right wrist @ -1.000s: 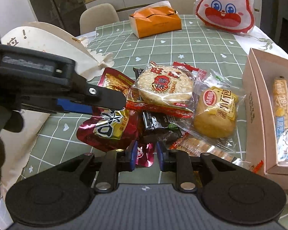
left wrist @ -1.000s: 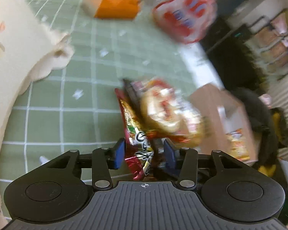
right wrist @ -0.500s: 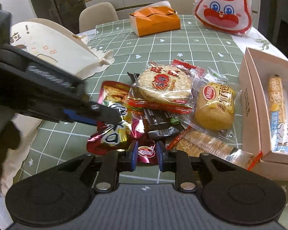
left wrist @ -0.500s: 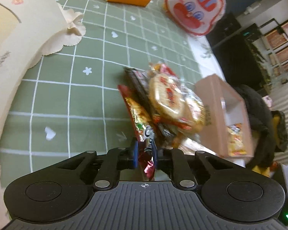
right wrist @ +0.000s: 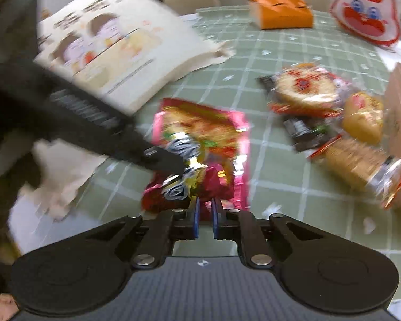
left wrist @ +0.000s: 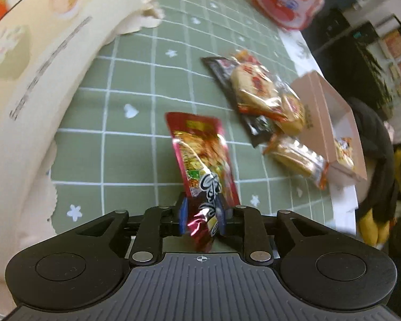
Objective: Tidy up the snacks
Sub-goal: 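Lift the red snack packet off the pile with the left tool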
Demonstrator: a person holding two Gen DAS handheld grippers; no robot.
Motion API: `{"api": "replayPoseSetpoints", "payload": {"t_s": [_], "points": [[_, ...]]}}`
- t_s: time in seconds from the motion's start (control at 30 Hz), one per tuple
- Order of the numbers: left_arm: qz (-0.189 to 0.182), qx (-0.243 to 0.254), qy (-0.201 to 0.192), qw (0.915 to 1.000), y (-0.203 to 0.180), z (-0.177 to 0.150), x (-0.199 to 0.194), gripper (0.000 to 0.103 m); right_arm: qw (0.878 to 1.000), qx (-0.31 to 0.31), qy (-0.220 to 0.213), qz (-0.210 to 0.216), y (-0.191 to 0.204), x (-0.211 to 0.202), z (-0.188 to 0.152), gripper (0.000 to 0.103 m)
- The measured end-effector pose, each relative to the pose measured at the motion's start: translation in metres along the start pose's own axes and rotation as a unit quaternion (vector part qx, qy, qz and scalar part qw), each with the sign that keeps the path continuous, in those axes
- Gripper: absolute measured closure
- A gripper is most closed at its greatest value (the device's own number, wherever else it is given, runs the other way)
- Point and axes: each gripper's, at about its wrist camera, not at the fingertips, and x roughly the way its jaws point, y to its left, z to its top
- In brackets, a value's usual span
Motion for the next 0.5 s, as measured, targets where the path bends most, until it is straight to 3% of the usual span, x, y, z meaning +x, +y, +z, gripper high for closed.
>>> {"api": "replayPoseSetpoints", "payload": {"t_s": [0.13, 0.33, 0.4, 0.5], "points": [[-0.004, 0.009, 0.001, 1.0, 0.004, -0.001, 0.007, 0.075, 0.999, -0.022, 0.011, 0.02, 0.01, -0.005, -0.01, 0.091], [-0.021, 0.005, 0.018, 0.9996, 0.007, -0.007, 0.016, 0.077, 0.996, 0.039, -0.049, -0.061, -0.024, -0.034, -0.004, 0.089], [-0.025, -0.005, 0.015, 0.9996, 0.009, -0.009, 0.017, 0.076, 0.994, 0.05, -0.039, -0.084, -0.037, -0.025, -0.001, 0.089], [-0.036, -0.024, 0.012, 0.999, 0.012, -0.009, 0.019, 0.076, 0.995, 0.057, -0.011, -0.086, -0.045, -0.005, -0.002, 0.089]]}}
